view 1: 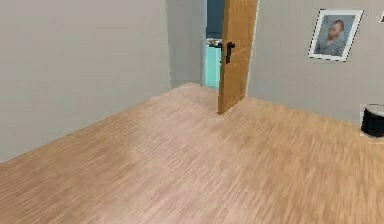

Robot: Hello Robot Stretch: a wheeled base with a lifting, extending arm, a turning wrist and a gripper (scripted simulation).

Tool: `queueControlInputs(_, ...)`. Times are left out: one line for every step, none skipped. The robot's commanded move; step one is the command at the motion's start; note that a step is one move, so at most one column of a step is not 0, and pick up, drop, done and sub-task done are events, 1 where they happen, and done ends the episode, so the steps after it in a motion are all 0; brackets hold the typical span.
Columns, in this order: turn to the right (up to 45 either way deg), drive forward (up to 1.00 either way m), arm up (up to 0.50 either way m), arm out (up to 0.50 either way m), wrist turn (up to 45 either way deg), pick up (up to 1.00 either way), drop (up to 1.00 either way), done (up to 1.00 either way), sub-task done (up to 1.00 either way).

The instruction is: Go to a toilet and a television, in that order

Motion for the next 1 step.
queueControlInputs(0.0,1.0,0.0,0.0,0.0,0.0,0.0,0.0,0.0)
